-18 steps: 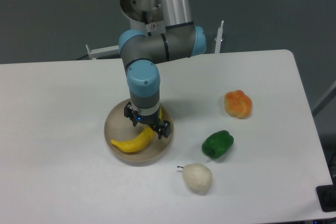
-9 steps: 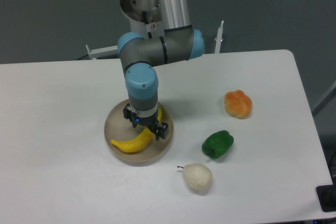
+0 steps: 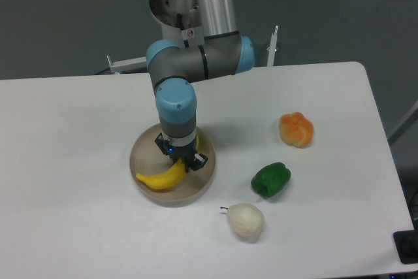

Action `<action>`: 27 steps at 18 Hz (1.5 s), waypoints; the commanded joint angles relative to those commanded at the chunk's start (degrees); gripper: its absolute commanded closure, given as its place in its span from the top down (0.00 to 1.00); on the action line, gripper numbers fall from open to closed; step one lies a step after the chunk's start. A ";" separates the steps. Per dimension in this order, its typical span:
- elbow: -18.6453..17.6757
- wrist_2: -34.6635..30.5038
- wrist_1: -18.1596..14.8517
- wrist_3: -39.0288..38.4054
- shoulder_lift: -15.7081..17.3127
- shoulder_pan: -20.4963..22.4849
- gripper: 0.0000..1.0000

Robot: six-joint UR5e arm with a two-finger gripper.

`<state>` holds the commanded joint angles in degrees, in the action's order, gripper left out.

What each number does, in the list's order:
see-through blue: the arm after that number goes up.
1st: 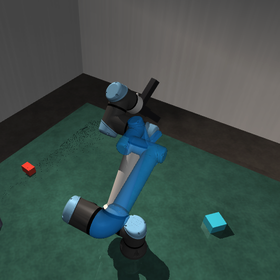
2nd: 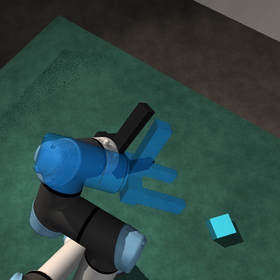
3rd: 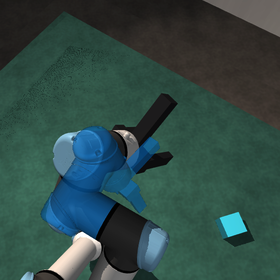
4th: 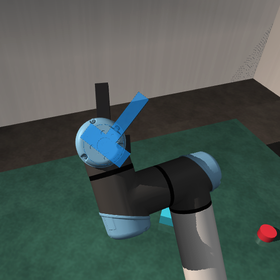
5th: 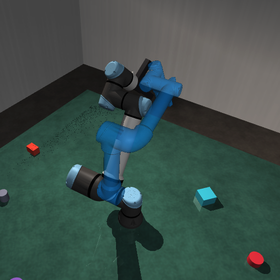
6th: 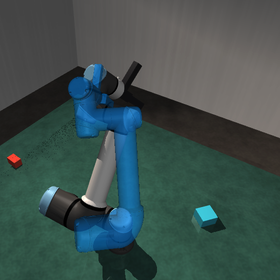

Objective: Pick up the banana from the plate
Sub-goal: 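Lower the gripper onto the banana's middle and close it, then lift the banana off the plate and carry it toward the green pepper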

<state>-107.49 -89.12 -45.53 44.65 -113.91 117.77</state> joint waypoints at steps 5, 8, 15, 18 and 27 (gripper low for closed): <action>1.57 0.00 -0.26 0.96 1.49 0.53 0.31; 3.34 -0.26 -0.79 4.81 3.42 2.45 0.31; 7.73 -0.44 -1.32 12.74 4.92 11.33 0.31; 10.10 -2.28 -2.02 15.19 5.01 14.49 0.31; 14.15 -2.72 -2.29 18.28 3.43 16.96 0.31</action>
<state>-93.34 -91.84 -47.81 62.93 -110.48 134.74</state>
